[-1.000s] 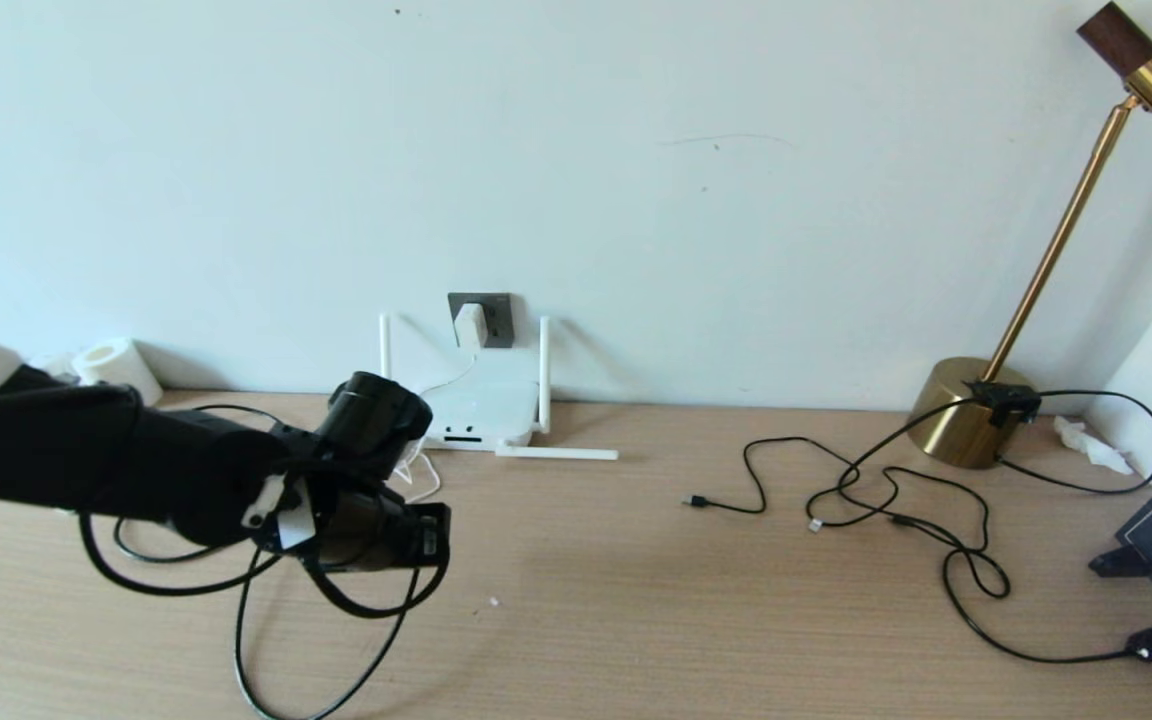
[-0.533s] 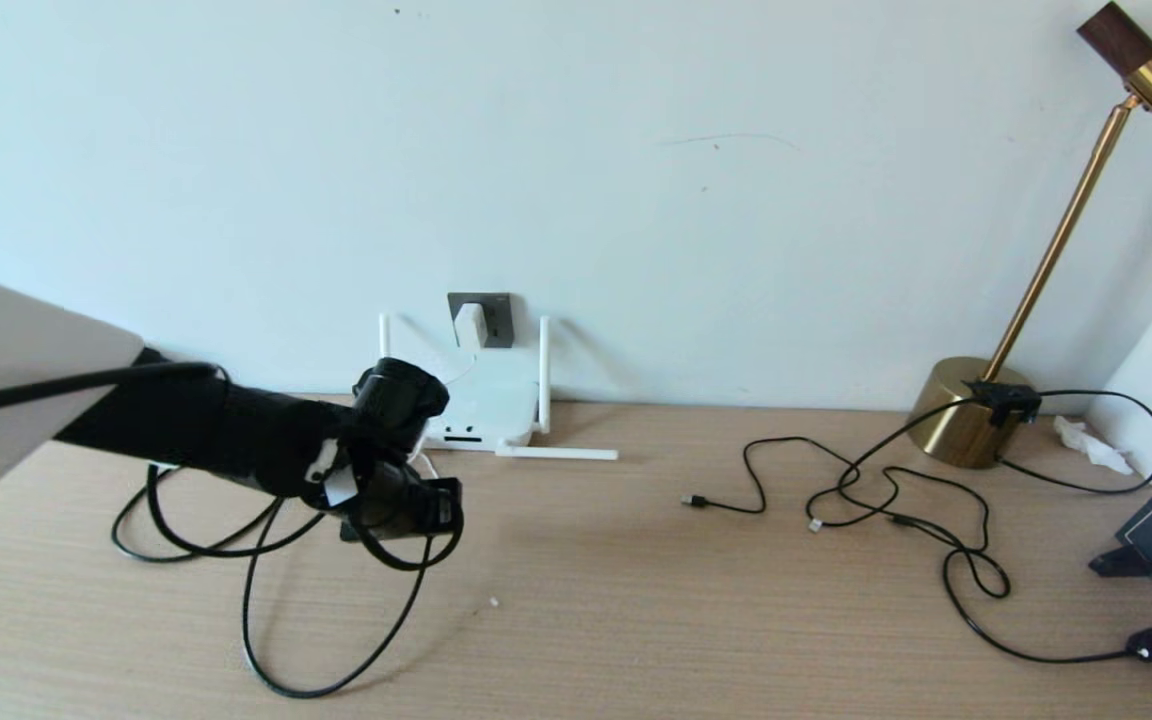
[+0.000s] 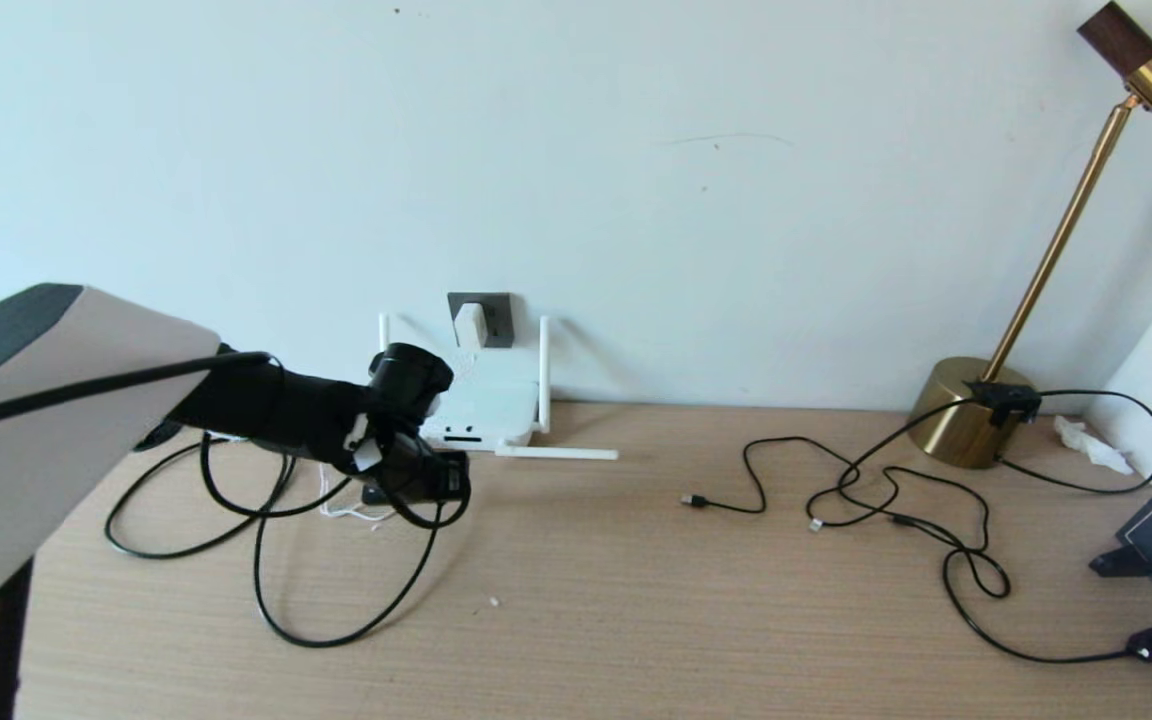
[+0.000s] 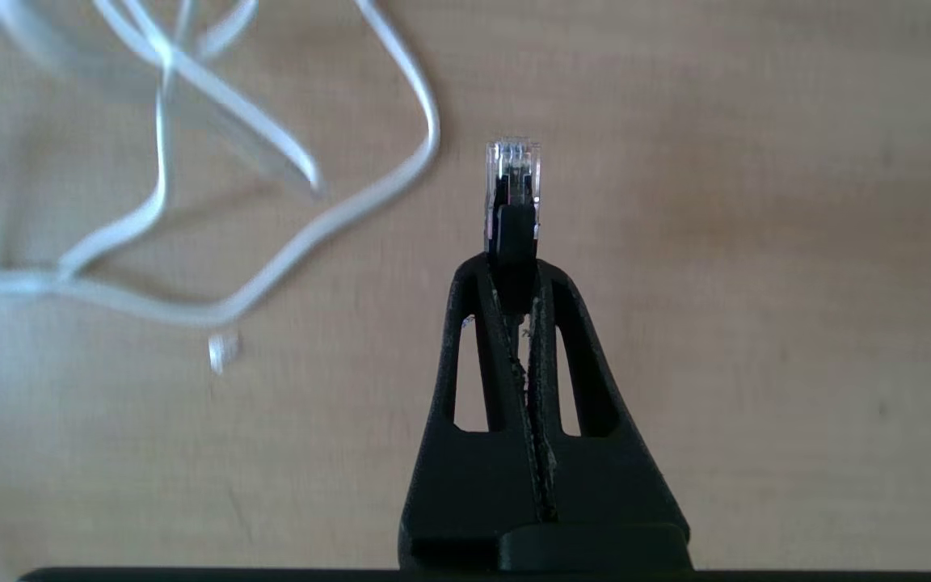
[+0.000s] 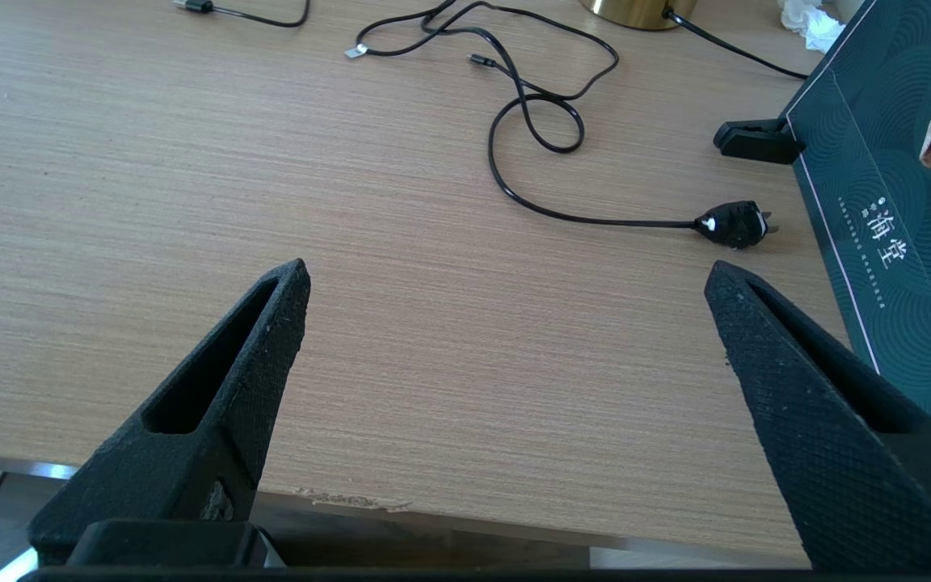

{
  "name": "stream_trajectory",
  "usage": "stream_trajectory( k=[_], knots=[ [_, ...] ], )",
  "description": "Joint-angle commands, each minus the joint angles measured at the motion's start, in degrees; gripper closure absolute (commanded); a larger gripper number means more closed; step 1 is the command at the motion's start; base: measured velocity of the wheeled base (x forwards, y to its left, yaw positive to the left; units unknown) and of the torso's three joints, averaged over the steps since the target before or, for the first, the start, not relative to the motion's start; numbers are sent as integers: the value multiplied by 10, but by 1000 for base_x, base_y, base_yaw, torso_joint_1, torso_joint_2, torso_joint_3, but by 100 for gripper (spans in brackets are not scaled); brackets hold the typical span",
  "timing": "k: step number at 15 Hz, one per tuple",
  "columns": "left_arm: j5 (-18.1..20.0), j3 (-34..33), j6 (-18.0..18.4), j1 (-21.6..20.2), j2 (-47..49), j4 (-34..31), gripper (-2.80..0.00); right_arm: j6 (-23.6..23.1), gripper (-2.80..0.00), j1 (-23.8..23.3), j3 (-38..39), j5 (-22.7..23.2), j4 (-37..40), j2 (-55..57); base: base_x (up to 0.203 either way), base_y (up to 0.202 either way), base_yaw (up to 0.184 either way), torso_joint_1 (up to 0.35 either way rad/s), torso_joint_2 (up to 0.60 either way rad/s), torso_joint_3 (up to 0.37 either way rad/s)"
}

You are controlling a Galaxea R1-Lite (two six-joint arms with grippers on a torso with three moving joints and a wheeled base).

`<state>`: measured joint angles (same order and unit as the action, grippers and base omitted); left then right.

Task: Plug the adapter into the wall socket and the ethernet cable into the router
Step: Plug cable into router interface

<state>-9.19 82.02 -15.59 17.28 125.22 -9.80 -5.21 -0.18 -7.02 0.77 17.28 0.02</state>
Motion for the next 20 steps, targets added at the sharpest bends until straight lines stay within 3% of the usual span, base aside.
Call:
stream_trajectory(
  k=[1, 11, 20],
  knots=[
    [2, 42, 14, -10, 37, -1, 0, -1, -280, 0, 0, 0, 1, 1, 0, 0, 0, 0, 0, 0],
    [2, 222, 21, -23, 109, -105, 0, -1, -280, 0, 0, 0, 1, 1, 0, 0, 0, 0, 0, 0],
    [3, 255, 29, -39, 125, -123, 0, -1, -280, 0, 0, 0, 1, 1, 0, 0, 0, 0, 0, 0]
  ],
)
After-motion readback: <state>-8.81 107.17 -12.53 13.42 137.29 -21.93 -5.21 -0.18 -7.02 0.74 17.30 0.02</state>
